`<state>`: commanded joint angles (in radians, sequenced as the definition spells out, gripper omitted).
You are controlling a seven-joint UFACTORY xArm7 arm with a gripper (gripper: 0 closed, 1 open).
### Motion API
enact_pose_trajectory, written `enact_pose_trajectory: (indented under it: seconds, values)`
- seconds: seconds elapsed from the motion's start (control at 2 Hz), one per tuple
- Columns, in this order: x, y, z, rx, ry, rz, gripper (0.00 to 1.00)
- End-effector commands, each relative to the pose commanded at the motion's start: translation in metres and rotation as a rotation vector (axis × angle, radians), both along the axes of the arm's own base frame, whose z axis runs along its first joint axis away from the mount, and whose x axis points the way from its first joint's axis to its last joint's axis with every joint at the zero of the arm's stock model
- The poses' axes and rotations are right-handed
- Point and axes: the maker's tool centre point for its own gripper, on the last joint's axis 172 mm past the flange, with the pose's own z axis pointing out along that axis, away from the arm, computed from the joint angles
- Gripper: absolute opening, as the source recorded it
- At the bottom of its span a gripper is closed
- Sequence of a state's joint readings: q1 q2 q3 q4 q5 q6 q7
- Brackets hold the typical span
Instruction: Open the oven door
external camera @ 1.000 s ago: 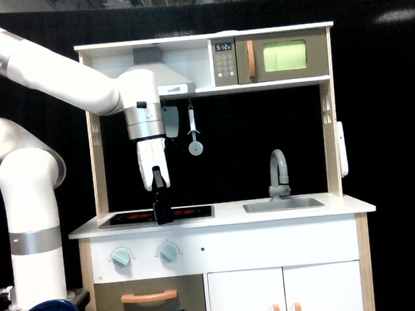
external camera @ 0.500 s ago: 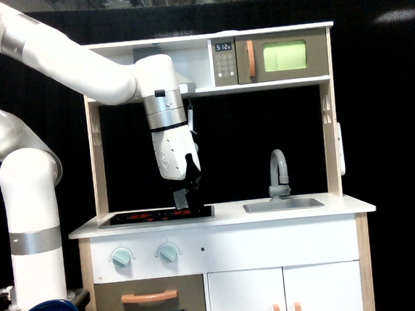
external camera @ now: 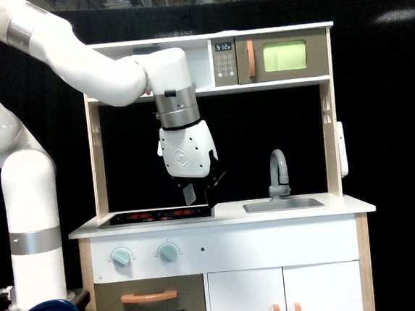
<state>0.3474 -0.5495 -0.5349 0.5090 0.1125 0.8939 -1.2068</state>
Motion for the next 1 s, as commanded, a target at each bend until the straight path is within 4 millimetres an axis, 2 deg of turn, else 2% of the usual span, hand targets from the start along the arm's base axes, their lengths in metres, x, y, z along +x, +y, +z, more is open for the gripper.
enact_pose_trajectory:
  seconds: [0.5, 1.0]
  values:
    - [0.021, 0.018, 0.032, 0.293, -0.046, 0.211, 1.00]
    - [0.043, 0.050, 0.069, 0.428, -0.090, 0.236, 1.00]
